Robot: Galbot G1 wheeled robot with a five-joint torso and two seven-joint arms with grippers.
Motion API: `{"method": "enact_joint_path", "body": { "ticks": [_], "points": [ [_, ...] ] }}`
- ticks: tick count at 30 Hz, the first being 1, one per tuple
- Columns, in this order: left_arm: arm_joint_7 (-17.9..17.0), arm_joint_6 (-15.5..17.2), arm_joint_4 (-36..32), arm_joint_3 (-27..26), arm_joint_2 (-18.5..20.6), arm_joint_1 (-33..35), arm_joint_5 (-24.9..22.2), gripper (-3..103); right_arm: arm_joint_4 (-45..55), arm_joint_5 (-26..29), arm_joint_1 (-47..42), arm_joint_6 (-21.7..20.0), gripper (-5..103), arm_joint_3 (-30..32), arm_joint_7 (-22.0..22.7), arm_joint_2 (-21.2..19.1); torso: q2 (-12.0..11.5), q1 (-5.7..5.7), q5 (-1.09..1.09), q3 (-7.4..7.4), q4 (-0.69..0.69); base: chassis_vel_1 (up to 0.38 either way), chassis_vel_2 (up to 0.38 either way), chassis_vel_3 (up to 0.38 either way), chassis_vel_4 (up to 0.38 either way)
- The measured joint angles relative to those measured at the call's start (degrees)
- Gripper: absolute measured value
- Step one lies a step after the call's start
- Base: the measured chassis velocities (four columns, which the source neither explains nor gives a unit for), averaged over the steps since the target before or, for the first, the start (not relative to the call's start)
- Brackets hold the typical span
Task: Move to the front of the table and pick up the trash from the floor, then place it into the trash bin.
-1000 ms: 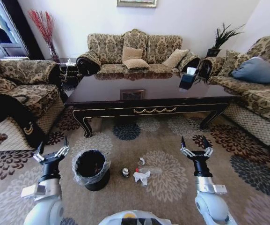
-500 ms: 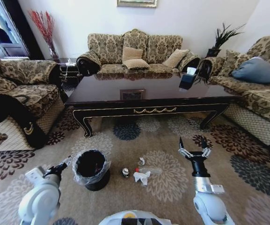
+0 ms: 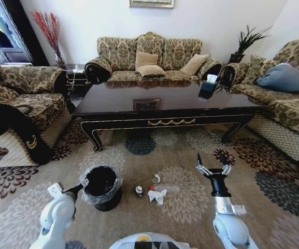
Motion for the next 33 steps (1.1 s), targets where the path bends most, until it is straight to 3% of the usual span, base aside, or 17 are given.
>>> {"method": "enact_joint_path", "body": {
  "ticks": [9,10,13,21,22,23,25,28,29,31,33],
  "points": [
    [1.86,-1.62,4.47,2.20,-1.43,-1.29,1.73,98,0.01,-0.24,-0.45,0.46,100,-0.12,0.01,0.33,0.00,0.00,0.00,0.00,0.00,0.000,0.000,0.000,0.000],
    [2.12,-1.98,4.68,2.36,-1.65,-1.22,2.54,91,-0.05,-0.24,-0.44,0.60,100,-0.13,0.01,0.33,0.00,0.00,0.00,0.00,0.00,0.000,0.000,0.000,0.000],
    [2.21,-2.16,4.90,2.55,-1.82,-1.14,3.26,85,-0.23,-0.24,-0.37,0.76,100,-0.24,0.01,0.33,0.00,0.00,0.00,0.00,0.00,0.000,0.000,0.000,0.000],
    [2.28,-2.61,5.04,2.71,-2.09,-1.02,4.36,52,-0.43,-0.36,-0.24,0.82,100,-0.54,0.14,0.38,0.00,0.00,0.00,0.00,0.00,0.000,0.000,0.000,0.000],
    [2.28,-2.65,4.98,2.71,-2.09,-0.98,4.46,52,-0.45,-0.40,-0.23,0.83,100,-0.54,0.22,0.38,0.00,0.00,0.00,0.00,0.00,0.000,0.000,0.000,0.000],
    [2.24,-2.67,4.86,2.65,-2.09,-0.85,4.60,41,-0.48,-0.44,-0.21,0.84,100,-0.54,0.40,0.35,0.00,0.00,0.00,0.00,0.00,0.000,0.000,0.000,0.000],
    [2.21,-2.68,4.78,2.56,-2.09,-0.78,4.67,41,-0.50,-0.44,-0.19,0.84,100,-0.54,0.51,0.33,0.00,0.00,0.00,0.00,0.00,0.000,0.000,0.000,0.000],
    [2.07,-2.70,4.50,2.19,-2.04,-0.49,4.91,24,-0.60,-0.45,0.07,0.84,100,-0.61,0.79,0.28,0.00,0.00,0.00,0.00,0.00,0.000,0.000,0.000,0.000],
    [2.07,-2.70,4.50,2.19,-2.04,-0.49,4.91,24,-0.60,-0.45,0.07,0.84,100,-0.61,0.79,0.28,0.00,0.00,0.00,0.00,0.00,0.000,0.000,0.000,0.000],
    [2.05,-2.70,4.36,1.85,-1.90,-0.25,5.08,14,-0.85,-0.43,0.33,0.84,100,-0.86,1.11,0.26,0.00,0.00,0.00,0.00,0.00,0.000,0.000,0.000,0.000],
    [1.98,-2.70,4.23,1.59,-1.83,-0.09,5.17,14,-1.06,-0.40,0.51,0.84,100,-1.07,1.35,0.25,0.00,0.00,-0.01,0.00,-0.01,0.000,0.000,0.000,0.000]
  ]
}}
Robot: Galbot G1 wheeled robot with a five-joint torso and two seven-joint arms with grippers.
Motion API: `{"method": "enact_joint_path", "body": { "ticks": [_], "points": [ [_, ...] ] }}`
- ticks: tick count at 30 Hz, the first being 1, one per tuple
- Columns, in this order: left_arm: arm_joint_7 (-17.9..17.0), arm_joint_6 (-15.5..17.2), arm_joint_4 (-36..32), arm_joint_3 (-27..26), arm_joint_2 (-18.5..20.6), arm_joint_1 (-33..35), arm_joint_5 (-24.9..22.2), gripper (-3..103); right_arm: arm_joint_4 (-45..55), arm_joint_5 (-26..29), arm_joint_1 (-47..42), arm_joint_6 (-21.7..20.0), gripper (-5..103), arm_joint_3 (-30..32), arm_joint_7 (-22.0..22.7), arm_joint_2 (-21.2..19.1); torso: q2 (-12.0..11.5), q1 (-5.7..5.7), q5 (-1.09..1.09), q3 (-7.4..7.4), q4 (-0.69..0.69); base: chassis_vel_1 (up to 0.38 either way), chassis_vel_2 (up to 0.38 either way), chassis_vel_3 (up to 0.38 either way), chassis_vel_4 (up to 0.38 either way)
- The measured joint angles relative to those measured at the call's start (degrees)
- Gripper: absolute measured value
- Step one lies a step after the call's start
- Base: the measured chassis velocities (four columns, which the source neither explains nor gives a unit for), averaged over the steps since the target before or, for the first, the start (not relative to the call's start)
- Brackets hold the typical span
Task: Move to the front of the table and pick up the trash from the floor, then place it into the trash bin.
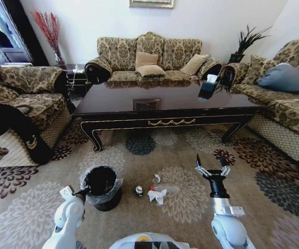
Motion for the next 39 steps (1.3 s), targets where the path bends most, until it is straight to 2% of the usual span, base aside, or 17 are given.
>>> {"method": "enact_joint_path", "body": {
  "ticks": [2,6,8,11,14,18,20,21,22,26,27,29,31,32,34,36,39],
  "points": [
    [-0.02,0.03,-0.58,-0.75,0.18,0.41,0.02,6,-0.86,0.09,0.56,0.00,100,-0.65,0.48,-0.12,0.00,0.00,-0.01,0.00,0.02,0.000,0.000,0.000,0.000],
    [0.15,0.02,-2.11,-1.71,0.43,1.05,-0.11,4,-1.82,0.30,1.20,-0.61,100,-1.40,0.18,-0.67,0.00,0.00,-0.02,0.00,-0.01,0.000,0.000,0.000,0.000],
    [0.10,0.00,-4.38,-2.89,0.75,1.96,-0.17,3,-3.11,0.84,2.74,-2.53,100,-2.64,0.08,-1.72,0.00,0.00,0.01,0.00,-0.01,0.000,0.000,0.000,0.000],
    [-0.06,-0.03,-7.56,-4.28,1.17,3.14,-0.30,3,-5.04,2.65,4.70,-5.63,100,-5.07,0.88,-4.60,0.00,0.00,0.01,0.00,0.02,0.000,0.000,0.000,0.000],
    [-0.28,-0.10,-12.79,-6.25,1.87,4.74,-0.65,3,-8.54,4.52,7.60,-8.07,100,-8.55,1.21,-9.98,0.00,0.00,0.01,0.00,0.01,0.000,0.000,0.000,0.000],
    [-0.35,-0.08,-17.10,-8.01,2.10,6.09,-1.19,3,-12.47,5.40,10.71,-8.30,100,-11.74,-0.56,-14.41,0.00,0.00,0.03,0.00,0.02,0.000,0.000,0.000,0.000],
    [-0.56,0.24,-20.62,-9.54,1.72,7.59,-2.10,3,-16.86,6.76,13.17,-6.65,100,-14.01,-5.54,-17.63,0.00,0.00,0.02,0.00,0.01,0.000,0.000,0.000,0.000],
    [-0.56,0.24,-20.62,-9.54,1.72,7.59,-2.10,3,-16.86,6.76,13.17,-6.65,100,-14.01,-5.54,-17.63,0.00,0.00,0.02,0.00,0.01,0.000,0.000,0.000,0.000],
    [-0.75,0.35,-21.81,-9.92,1.46,8.10,-2.48,3,-18.60,7.07,13.97,-5.75,100,-14.64,-7.81,-18.58,0.00,0.00,0.02,0.00,0.02,0.000,0.000,0.000,0.000],
    [-1.15,0.63,-26.36,-10.65,0.58,9.68,-3.57,3,-28.52,7.21,18.23,-1.02,100,-17.55,-20.33,-22.29,0.00,0.00,0.03,0.00,-0.01,0.000,0.000,0.000,0.000],
    [-1.15,0.63,-26.36,-10.65,0.58,9.68,-3.57,3,-28.52,7.21,18.23,-1.02,100,-17.55,-20.33,-22.29,0.00,0.00,0.03,0.00,-0.01,0.000,0.000,0.000,0.000],
    [-1.19,0.84,-27.23,-10.51,1.05,9.51,-4.12,3,-32.84,7.41,19.99,0.91,100,-18.48,-25.50,-23.11,0.00,0.00,0.02,0.00,0.04,0.000,0.000,0.000,0.000],
    [-1.23,1.23,-27.26,-9.88,2.61,8.45,-4.95,3,-37.04,7.52,20.67,2.78,100,-18.65,-31.39,-23.38,0.00,0.00,0.02,0.00,0.00,0.000,0.000,0.000,0.000],
    [-1.23,1.23,-27.26,-9.88,2.61,8.45,-4.95,3,-37.04,7.52,20.67,2.78,100,-18.65,-31.39,-23.38,0.00,0.00,0.02,0.00,0.00,0.000,0.000,0.000,0.000],
    [-1.22,1.34,-27.14,-9.54,4.30,7.87,-5.76,3,-41.34,6.92,21.45,3.92,100,-18.81,-37.02,-23.33,0.00,0.00,0.00,0.00,-0.06,0.000,0.000,0.000,0.000],
    [-1.36,1.34,-27.23,-9.87,5.47,7.86,-6.31,3,-46.19,4.79,23.54,4.77,100,-19.65,-41.69,-22.86,0.00,0.00,0.01,0.00,-0.03,0.000,0.000,0.000,0.000],
    [-1.47,1.35,-27.84,-10.43,6.23,8.07,-6.77,3,-50.92,2.45,26.35,5.67,100,-20.86,-44.87,-22.15,0.00,0.00,0.01,0.00,0.02,0.000,0.000,0.000,0.000]
  ]
}}
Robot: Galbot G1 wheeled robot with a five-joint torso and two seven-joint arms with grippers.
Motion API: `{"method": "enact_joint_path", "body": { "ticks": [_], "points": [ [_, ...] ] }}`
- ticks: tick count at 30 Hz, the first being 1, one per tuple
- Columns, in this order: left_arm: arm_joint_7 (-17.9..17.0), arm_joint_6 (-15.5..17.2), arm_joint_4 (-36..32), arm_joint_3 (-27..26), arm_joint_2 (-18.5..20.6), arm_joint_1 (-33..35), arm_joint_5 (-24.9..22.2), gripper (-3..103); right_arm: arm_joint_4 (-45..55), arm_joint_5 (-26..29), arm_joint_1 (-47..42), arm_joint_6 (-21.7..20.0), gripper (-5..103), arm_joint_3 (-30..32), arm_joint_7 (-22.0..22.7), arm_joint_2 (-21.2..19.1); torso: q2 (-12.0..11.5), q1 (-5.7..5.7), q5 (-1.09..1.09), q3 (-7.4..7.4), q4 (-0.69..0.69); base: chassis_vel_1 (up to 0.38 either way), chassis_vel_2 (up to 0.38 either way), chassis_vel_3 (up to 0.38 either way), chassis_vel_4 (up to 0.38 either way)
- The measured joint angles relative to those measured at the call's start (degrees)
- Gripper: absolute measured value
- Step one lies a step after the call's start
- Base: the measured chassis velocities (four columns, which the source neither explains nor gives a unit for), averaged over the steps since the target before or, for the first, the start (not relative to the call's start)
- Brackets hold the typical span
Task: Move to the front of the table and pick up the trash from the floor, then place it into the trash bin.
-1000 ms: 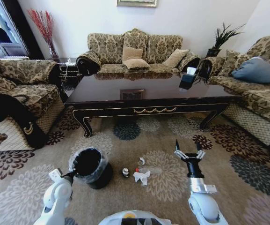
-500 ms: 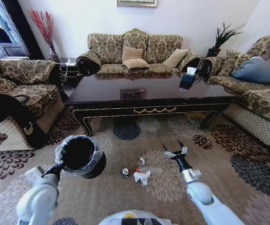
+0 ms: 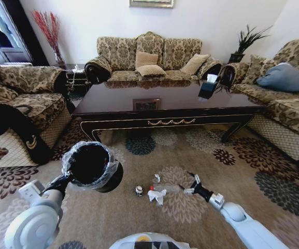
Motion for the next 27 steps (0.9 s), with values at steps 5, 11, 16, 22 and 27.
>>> {"method": "enact_joint_path", "body": {
  "ticks": [5,11,16,22,27],
  "points": [
    [-0.18,-0.01,-0.88,-0.44,-0.13,0.90,-0.13,3,-8.04,-2.53,5.00,1.33,100,-2.92,-2.50,2.15,0.00,0.00,0.01,0.00,0.00,0.000,0.000,0.000,0.000],
    [-0.49,-0.02,-0.90,0.03,-1.39,1.21,-0.01,3,-14.25,-2.87,9.85,2.08,100,-6.25,-5.26,4.21,0.00,0.00,0.00,0.00,-0.01,0.000,0.000,0.000,0.000],
    [-0.54,-0.13,-0.66,0.08,-1.45,0.56,0.04,3,-16.63,-3.22,12.27,2.65,100,-9.33,-6.84,4.52,0.00,0.00,0.00,0.00,-0.03,0.000,0.000,0.000,0.000],
    [-0.70,-0.19,-0.52,0.25,-1.70,0.28,-0.04,3,-21.49,-5.14,16.02,3.48,100,-12.42,-6.12,6.04,0.00,0.00,0.00,0.00,-0.02,0.000,0.000,0.000,0.000],
    [-0.83,-0.28,-0.65,0.21,-1.58,0.00,-0.61,3,-25.28,-6.35,18.81,3.98,100,-15.28,-5.28,7.43,0.00,0.00,-0.01,0.00,-0.02,0.000,0.000,0.000,0.000]
  ]
}}
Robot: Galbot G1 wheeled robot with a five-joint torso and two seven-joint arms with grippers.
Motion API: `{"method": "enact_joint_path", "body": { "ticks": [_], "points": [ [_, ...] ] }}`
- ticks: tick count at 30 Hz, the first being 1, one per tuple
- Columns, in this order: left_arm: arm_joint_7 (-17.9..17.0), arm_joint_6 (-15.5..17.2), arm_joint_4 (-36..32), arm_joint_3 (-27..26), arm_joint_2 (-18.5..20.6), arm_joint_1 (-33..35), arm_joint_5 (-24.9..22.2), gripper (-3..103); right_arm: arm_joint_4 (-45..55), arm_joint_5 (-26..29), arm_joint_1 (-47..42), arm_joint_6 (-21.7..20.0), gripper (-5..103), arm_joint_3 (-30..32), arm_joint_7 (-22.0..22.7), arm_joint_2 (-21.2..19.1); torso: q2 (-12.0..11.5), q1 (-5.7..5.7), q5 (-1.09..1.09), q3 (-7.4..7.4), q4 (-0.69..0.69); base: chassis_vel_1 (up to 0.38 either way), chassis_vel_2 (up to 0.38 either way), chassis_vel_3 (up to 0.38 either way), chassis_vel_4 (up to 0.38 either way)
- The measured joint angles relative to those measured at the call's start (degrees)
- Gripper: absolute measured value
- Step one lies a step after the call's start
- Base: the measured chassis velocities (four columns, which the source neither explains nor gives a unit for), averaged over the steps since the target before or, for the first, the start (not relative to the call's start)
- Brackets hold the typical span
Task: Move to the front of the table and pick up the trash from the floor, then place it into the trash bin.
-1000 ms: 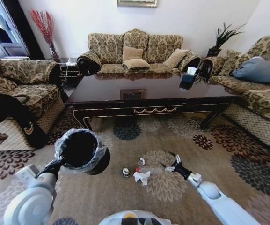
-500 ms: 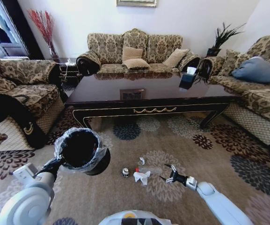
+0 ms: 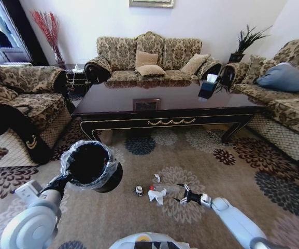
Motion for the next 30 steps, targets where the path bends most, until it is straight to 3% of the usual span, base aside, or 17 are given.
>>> {"method": "enact_joint_path", "body": {
  "ticks": [15,18,21,23,30],
  "points": [
    [-0.30,-0.20,-0.04,-0.04,-0.28,0.30,-0.35,3,-10.47,-2.41,7.65,2.32,101,-2.83,1.57,4.80,0.00,0.00,0.00,0.00,0.00,0.000,0.000,0.000,0.000],
    [-0.30,-0.21,-0.04,-0.04,-0.30,0.30,-0.33,3,-10.76,-2.74,7.64,2.52,97,-2.88,1.56,4.93,0.00,0.00,0.01,0.00,-0.01,0.000,0.000,0.000,0.000],
    [-0.30,-0.24,-0.05,0.20,-0.46,0.30,-0.18,3,-10.93,-3.19,7.01,2.99,82,-2.77,1.32,5.00,0.00,-0.01,0.01,0.00,0.00,0.000,0.000,0.000,0.000],
    [-0.30,-0.25,-0.05,0.25,-0.50,0.30,-0.12,3,-10.93,-3.23,6.84,3.07,82,-2.68,1.23,5.00,0.00,-0.01,0.01,0.00,0.00,0.000,0.000,0.000,0.000],
    [-0.30,-0.30,-0.05,0.70,-0.87,0.41,0.44,3,-10.26,-3.84,5.42,3.96,49,-0.72,0.80,4.93,0.00,-0.01,0.01,0.00,0.00,0.000,0.000,0.000,0.000]
  ]
}}
